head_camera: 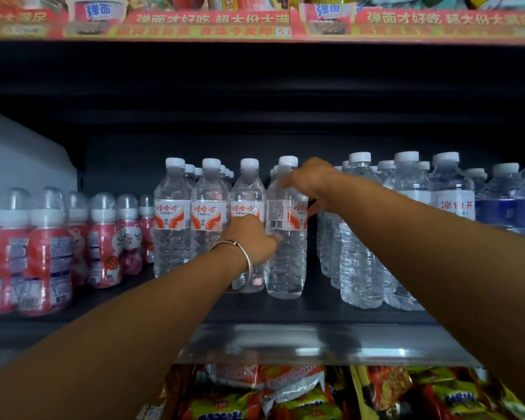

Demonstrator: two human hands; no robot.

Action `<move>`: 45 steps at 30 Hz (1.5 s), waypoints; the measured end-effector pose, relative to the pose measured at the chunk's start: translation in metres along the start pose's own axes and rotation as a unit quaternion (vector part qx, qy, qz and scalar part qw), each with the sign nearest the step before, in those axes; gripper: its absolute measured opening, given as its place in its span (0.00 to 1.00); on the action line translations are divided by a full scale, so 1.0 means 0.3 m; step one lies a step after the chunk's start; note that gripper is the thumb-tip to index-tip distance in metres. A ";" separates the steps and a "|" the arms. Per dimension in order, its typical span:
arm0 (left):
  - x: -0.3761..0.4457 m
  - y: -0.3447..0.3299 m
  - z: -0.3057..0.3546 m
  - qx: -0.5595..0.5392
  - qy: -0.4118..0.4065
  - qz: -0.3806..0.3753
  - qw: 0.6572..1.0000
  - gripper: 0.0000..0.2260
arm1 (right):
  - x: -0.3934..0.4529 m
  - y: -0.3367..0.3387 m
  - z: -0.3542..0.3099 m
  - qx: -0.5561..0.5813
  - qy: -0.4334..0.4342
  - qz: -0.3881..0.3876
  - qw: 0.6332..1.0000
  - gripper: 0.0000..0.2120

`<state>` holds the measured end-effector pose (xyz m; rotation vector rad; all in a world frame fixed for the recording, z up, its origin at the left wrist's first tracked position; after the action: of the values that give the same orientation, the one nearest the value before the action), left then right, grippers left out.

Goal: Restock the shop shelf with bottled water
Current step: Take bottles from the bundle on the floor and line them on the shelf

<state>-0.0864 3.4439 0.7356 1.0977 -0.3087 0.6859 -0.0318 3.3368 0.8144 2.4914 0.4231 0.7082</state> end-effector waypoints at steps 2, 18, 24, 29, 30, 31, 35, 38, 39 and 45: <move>-0.019 -0.009 0.024 0.008 0.004 -0.025 1.000 0.23 | 0.000 -0.004 0.001 -0.016 -0.008 0.002 1.000 0.16; 0.034 -0.039 -0.037 0.041 0.010 0.032 0.999 0.10 | 0.033 -0.039 -0.012 -0.039 -0.044 -0.014 0.998 0.20; 0.041 -0.062 -0.042 0.056 -0.014 0.049 0.997 0.10 | 0.048 -0.052 0.010 -0.049 -0.028 -0.007 0.998 0.21; 0.005 -0.064 -0.030 0.042 -0.010 0.032 0.999 0.06 | 0.020 -0.063 0.041 -0.075 0.009 0.009 0.997 0.21; -0.006 -0.062 -0.026 0.047 -0.011 0.028 0.998 0.06 | 0.016 -0.068 0.050 -0.075 0.014 0.016 0.997 0.21; -0.020 -0.060 -0.020 0.056 -0.010 0.022 0.998 0.07 | 0.009 -0.074 0.057 -0.081 0.022 0.026 0.996 0.22; -0.078 -0.048 0.014 0.104 -0.004 0.000 0.995 0.11 | -0.059 -0.080 0.075 -0.157 0.116 0.081 0.977 0.25; -0.155 -0.055 0.058 0.164 -0.002 0.008 0.986 0.15 | -0.159 -0.059 0.110 -0.252 0.228 0.086 0.937 0.17; -0.189 -0.061 0.079 0.192 -0.004 0.009 0.981 0.18 | -0.196 -0.049 0.132 -0.283 0.257 0.084 0.920 0.16; -0.477 -0.163 0.216 0.256 -0.018 0.030 0.966 0.25 | -0.484 0.013 0.363 -0.359 0.327 0.052 0.873 0.20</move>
<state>-0.1566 3.3217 0.6507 1.5991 -0.1999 0.8255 -0.0888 3.2304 0.6787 1.5367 0.1905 1.4506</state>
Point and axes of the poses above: each hand's wrist, its own x-axis towards the middle knuckle, its own y-axis out of the back of the hand, z = x × y, the point moved 2 cm from there along x, towards the middle knuckle
